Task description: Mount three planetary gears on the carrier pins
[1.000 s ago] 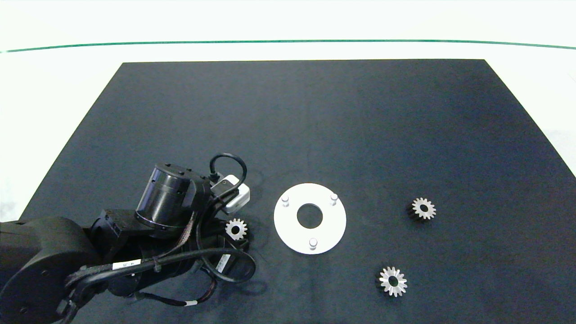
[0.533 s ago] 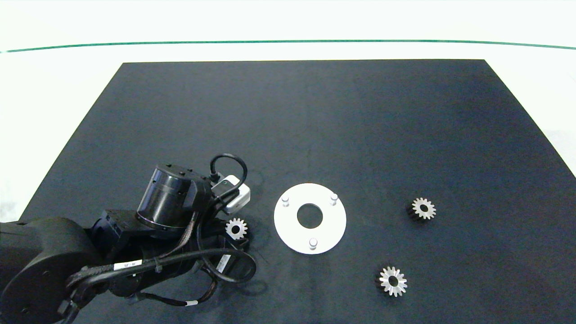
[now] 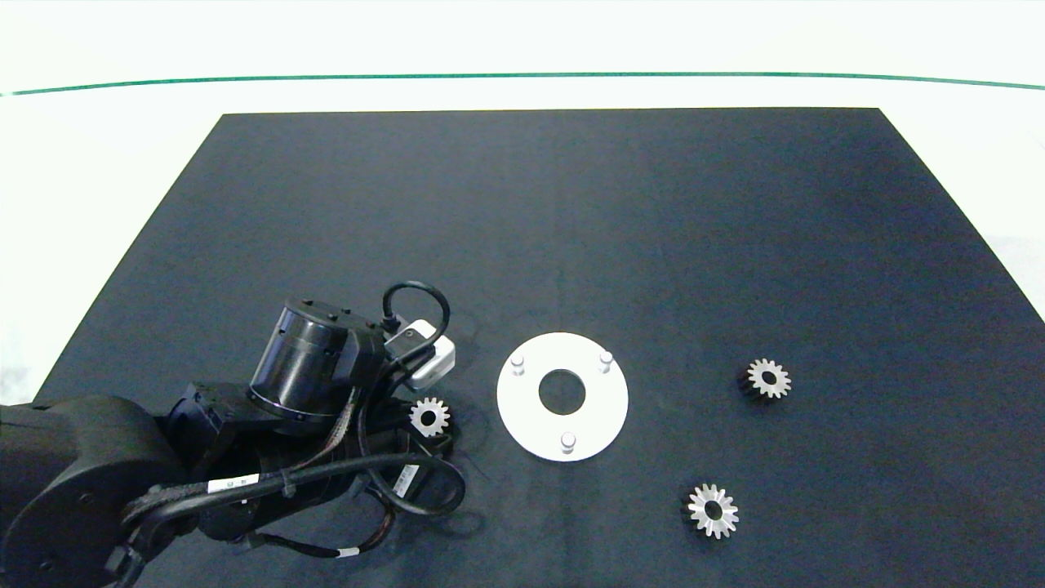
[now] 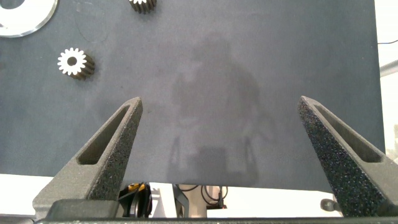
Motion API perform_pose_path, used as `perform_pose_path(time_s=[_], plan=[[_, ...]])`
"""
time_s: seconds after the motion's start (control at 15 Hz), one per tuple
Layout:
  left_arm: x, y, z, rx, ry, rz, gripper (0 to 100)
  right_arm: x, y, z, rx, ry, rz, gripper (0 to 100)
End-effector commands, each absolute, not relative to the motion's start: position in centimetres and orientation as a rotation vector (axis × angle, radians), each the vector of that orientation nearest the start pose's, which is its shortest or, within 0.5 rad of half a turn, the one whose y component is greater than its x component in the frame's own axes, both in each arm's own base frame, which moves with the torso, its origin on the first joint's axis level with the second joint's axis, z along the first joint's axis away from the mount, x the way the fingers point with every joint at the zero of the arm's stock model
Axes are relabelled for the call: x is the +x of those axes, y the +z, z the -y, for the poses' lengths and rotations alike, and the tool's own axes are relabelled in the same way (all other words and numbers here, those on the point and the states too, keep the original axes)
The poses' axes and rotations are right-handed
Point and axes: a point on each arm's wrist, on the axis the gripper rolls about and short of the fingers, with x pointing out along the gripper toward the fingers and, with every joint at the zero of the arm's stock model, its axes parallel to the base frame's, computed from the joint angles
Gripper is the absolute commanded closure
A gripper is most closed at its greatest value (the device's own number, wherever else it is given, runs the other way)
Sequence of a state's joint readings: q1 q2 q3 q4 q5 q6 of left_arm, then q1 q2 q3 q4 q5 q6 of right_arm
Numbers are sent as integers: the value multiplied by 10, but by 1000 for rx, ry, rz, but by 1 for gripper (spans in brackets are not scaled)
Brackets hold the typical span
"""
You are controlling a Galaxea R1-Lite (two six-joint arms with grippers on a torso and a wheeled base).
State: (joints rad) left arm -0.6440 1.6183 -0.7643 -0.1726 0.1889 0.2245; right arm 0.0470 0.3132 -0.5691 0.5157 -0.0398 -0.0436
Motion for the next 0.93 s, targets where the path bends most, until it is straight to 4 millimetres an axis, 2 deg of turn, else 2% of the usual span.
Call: perform_pose_path(time_s=[0.07,0.27,0.67,0.93], plan=[[215,155,156,491,-508,-575,93,-36,184,3,-56,13,-263,0],[215,160,156,486,-507,-559,99,-36,184,3,-56,13,-263,0],[215,175,161,474,-521,-521,99,-35,184,3,-56,14,-266,0],[214,193,176,476,-559,-505,99,-35,184,3,-56,14,-266,0]])
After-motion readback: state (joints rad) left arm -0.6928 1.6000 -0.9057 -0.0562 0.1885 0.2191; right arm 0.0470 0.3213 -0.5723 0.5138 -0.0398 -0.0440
